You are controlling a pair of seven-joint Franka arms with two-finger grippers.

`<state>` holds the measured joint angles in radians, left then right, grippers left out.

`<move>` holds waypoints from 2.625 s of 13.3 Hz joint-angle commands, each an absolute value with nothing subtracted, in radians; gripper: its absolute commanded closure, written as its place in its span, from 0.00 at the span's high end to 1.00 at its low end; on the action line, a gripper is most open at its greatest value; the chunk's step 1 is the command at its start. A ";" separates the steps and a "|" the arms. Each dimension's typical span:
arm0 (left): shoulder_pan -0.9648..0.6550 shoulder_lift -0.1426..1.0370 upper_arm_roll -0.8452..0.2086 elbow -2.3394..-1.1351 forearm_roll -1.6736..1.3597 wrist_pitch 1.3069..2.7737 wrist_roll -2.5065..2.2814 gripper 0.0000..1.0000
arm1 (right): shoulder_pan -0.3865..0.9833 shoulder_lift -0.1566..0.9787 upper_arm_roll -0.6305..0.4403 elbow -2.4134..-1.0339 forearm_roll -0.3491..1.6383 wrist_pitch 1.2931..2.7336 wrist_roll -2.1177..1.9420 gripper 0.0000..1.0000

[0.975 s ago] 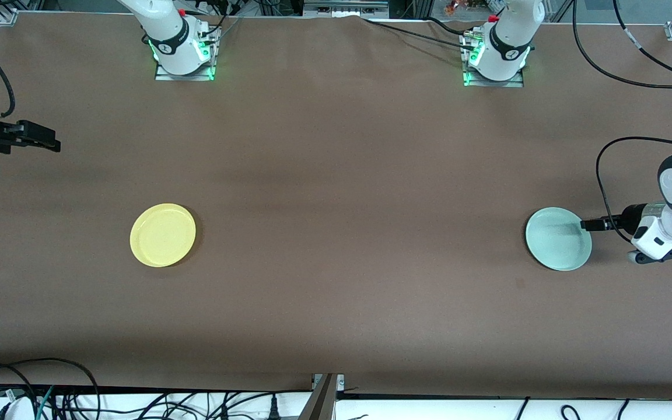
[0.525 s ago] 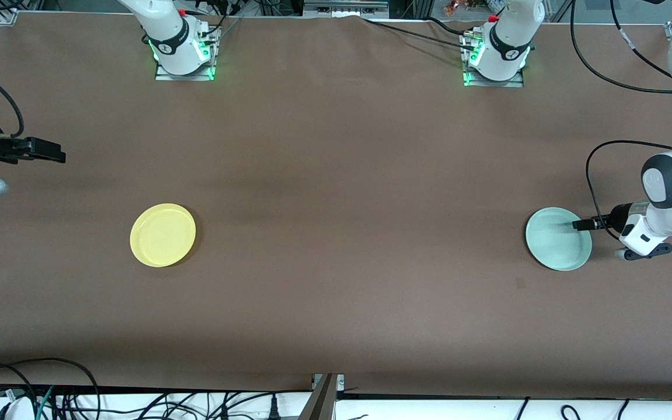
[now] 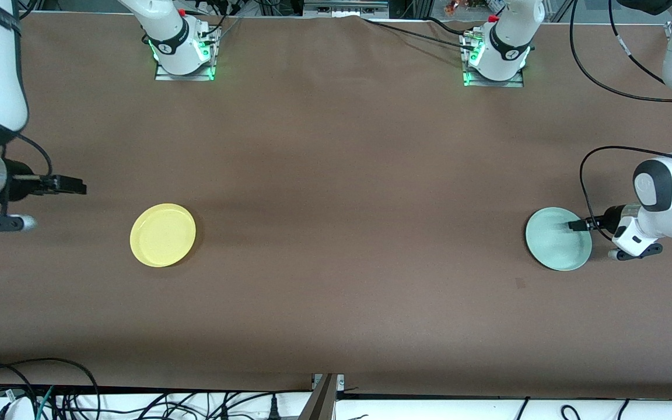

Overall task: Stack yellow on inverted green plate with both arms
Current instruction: 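Move the left gripper to the green plate while the right gripper nears the yellow plate, then grip the green plate with the left gripper while the right gripper grips the yellow plate, then lift and flip the green plate with the left gripper toward the table middle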

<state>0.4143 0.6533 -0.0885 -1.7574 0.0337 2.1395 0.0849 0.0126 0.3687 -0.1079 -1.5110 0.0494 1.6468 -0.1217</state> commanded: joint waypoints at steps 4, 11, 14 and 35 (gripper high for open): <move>0.430 0.649 -0.091 -1.752 0.055 2.134 0.098 0.00 | -0.009 0.498 -0.101 -1.502 0.090 1.776 -0.124 1.00; 0.420 0.646 -0.091 -1.718 0.057 2.125 0.094 0.00 | -0.023 0.609 -0.101 -1.543 0.140 1.907 -0.126 1.00; 0.393 0.635 -0.106 -1.617 0.119 2.009 0.091 0.00 | -0.025 0.630 -0.101 -1.594 0.140 1.989 -0.126 1.00; -0.240 0.577 -0.097 -1.234 0.445 1.487 -0.217 0.00 | -0.028 0.603 -0.094 -1.832 0.326 2.303 -0.265 1.00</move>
